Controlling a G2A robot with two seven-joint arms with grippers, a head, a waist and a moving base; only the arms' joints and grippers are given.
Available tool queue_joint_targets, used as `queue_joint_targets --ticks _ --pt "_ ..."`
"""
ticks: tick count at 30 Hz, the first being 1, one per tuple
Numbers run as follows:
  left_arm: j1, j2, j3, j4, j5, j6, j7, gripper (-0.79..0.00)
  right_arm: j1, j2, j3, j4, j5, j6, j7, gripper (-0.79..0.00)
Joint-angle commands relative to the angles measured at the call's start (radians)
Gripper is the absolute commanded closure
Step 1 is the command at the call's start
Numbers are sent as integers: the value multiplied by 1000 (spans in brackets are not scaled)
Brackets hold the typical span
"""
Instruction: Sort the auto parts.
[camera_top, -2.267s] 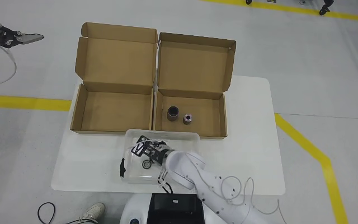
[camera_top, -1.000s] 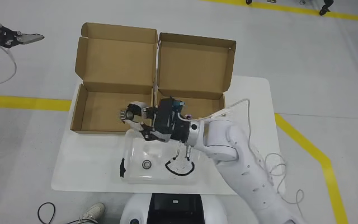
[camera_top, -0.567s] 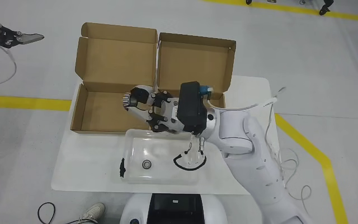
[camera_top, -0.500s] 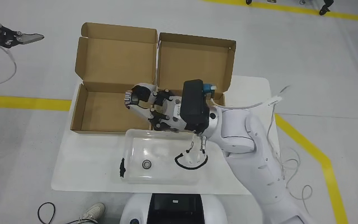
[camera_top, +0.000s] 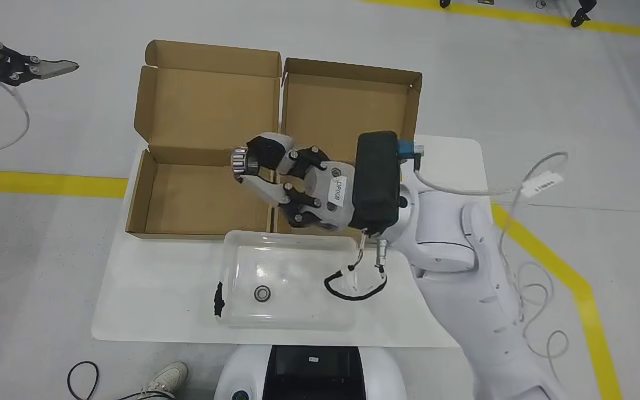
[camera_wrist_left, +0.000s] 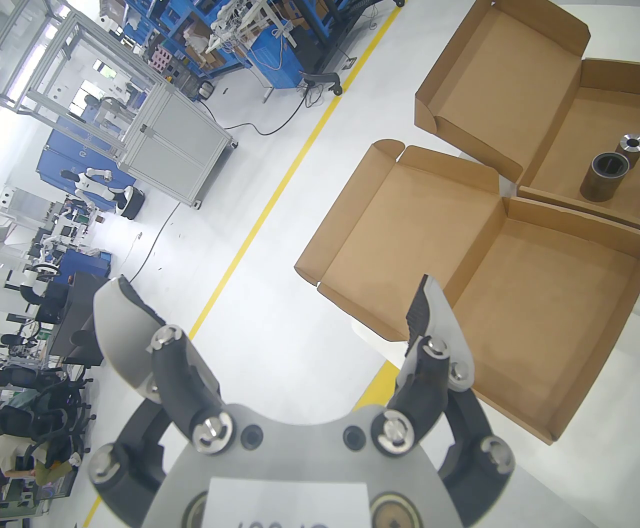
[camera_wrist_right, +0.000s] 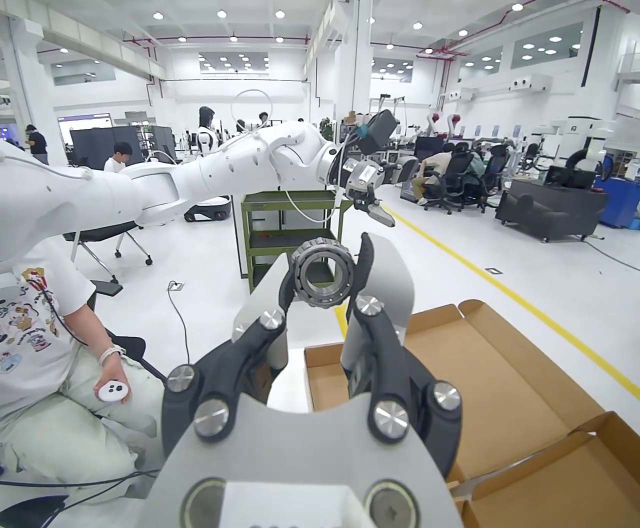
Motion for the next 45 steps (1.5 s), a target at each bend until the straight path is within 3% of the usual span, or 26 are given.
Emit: queue_joint_targets --ticks 1,11,22,29,35,45 --pt "0 0 0 0 0 0 0 -785 -5 2 4 -9 -2 2 0 0" --pt "0 0 0 0 0 0 0 -785 -11 11 6 -15 -11 12 -1 0" --pt "0 0 0 0 0 0 0 -785 -45 19 -52 47 -138 64 40 0" --pt "0 0 0 0 0 0 0 -785 -72 23 -123 84 -333 175 148 0" --pt "0 0 0 0 0 0 0 -785 -76 20 -174 168 -375 199 165 0" --pt "0 0 0 0 0 0 0 -785 32 -19 -307 316 -452 342 253 0"
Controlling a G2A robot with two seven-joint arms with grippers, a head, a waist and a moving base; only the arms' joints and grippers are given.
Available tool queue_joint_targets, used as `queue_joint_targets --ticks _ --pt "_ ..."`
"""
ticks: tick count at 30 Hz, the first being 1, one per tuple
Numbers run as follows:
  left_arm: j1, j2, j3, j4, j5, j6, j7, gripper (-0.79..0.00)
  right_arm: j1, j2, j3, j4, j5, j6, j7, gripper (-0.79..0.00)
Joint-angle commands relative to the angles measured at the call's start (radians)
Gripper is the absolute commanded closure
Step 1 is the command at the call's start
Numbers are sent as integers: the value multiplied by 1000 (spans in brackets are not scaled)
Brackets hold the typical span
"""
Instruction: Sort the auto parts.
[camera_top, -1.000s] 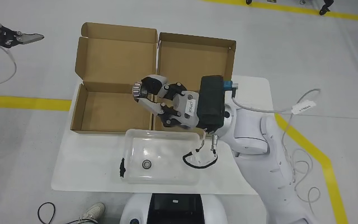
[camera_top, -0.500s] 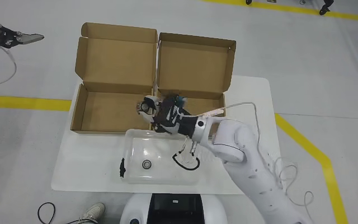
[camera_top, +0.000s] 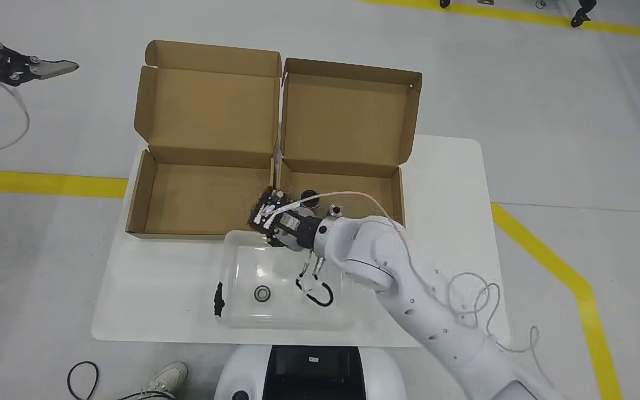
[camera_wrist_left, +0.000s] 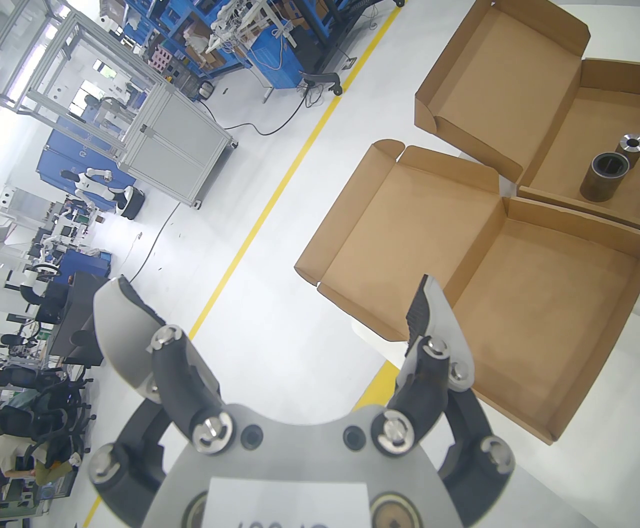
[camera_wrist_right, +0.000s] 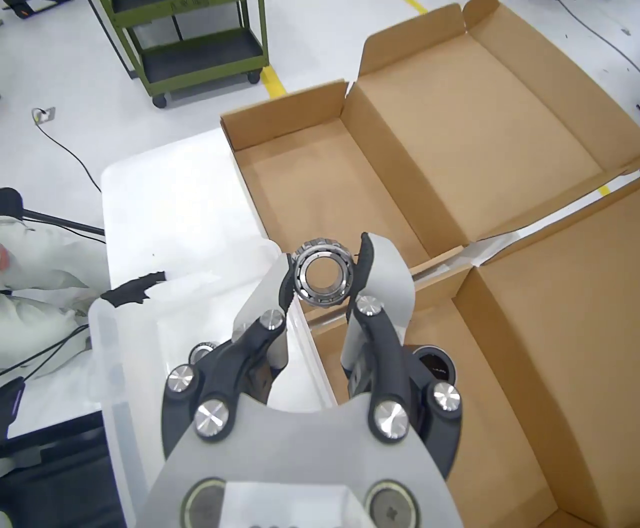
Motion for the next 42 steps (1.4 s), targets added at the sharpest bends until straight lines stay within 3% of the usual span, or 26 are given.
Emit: queue_joint_targets --ticks 1,11,24,39,42 --pt "0 0 0 0 0 0 0 -785 33 -14 -33 42 -5 33 1 0" --pt "0 0 0 0 0 0 0 -785 201 -108 -190 260 22 141 -11 0" --pt "0 0 0 0 0 0 0 -785 387 -270 -334 585 127 159 -25 0" --pt "0 0 0 0 0 0 0 -785 487 -429 -392 901 192 152 -59 0" --pt "0 0 0 0 0 0 0 -785 496 -452 -394 956 192 162 -72 -52"
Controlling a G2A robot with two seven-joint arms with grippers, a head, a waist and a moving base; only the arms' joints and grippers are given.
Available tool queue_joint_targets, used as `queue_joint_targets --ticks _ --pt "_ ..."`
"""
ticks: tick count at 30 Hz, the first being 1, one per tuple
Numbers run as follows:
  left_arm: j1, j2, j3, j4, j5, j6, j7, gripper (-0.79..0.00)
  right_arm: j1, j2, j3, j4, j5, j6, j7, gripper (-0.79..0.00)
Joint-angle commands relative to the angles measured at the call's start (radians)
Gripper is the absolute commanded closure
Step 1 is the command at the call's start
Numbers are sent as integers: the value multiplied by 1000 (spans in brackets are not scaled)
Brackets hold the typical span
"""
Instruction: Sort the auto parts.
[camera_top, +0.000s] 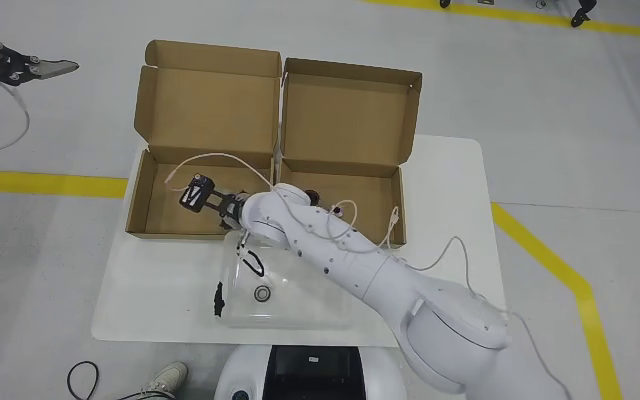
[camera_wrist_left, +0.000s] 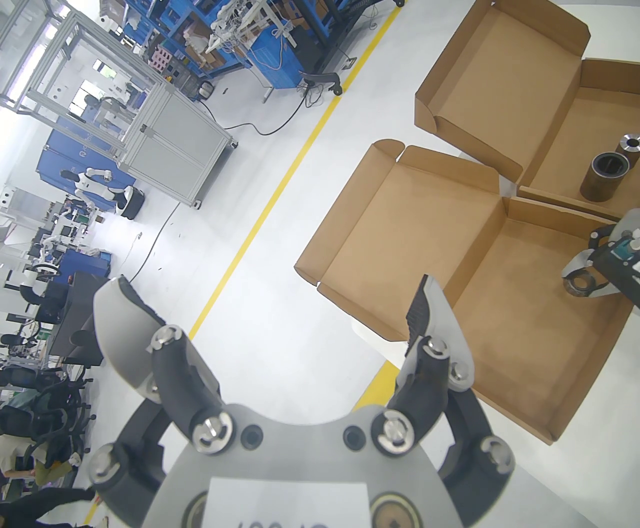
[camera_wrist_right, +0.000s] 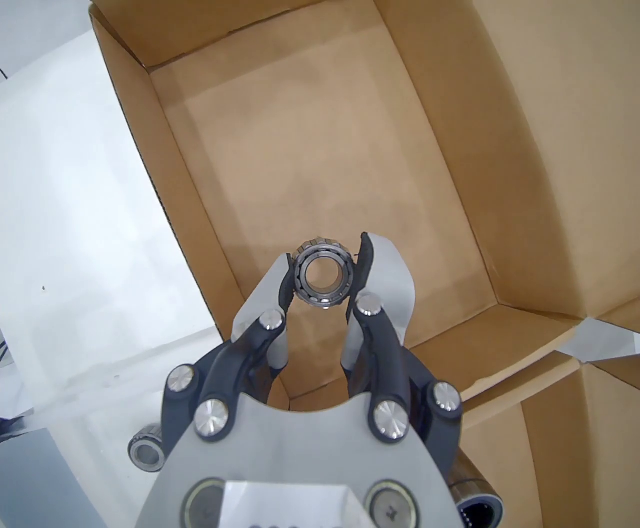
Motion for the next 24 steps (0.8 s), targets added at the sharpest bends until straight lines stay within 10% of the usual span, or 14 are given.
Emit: queue_joint_targets --ticks 1,9,24 --pt "0 0 0 0 0 0 0 -785 5 -14 0 34 -1 7 -8 -92" --pt "0 0 0 0 0 0 0 -785 28 -59 4 131 -12 15 -34 -259" --pt "0 0 0 0 0 0 0 -785 13 -35 65 33 -91 -12 -118 -283"
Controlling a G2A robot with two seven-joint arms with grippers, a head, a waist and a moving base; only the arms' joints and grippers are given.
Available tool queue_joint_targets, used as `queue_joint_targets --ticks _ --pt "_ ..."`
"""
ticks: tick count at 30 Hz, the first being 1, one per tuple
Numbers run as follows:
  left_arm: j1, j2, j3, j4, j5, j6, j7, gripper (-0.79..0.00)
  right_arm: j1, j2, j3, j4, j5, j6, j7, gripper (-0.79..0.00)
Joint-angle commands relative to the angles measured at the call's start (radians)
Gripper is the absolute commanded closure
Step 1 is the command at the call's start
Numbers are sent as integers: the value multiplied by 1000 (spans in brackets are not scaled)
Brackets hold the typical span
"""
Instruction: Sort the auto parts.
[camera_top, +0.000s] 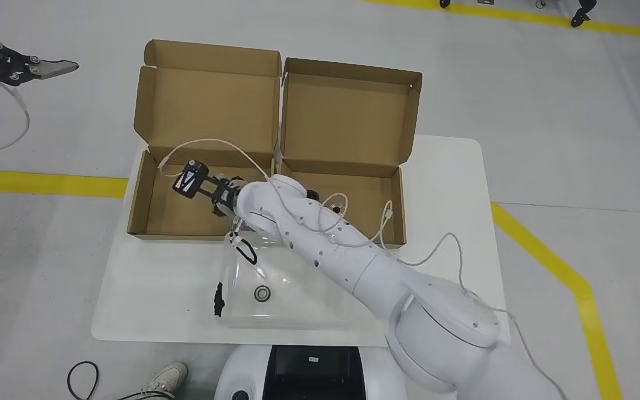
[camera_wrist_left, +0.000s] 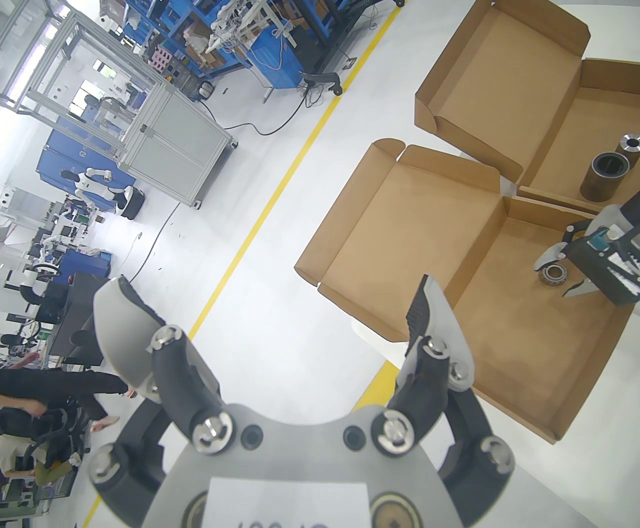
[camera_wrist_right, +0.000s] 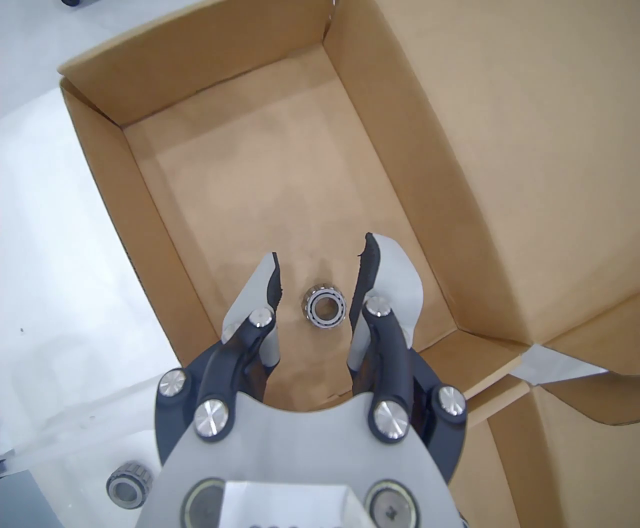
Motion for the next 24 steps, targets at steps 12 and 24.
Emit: queue_joint_targets --ticks 12,24 --pt "0 0 0 0 0 0 0 -785 -333 217 202 -674 -246 -95 200 -283" --pt "0 0 0 0 0 0 0 -785 -678 350 363 -1030 -358 -399 328 -289"
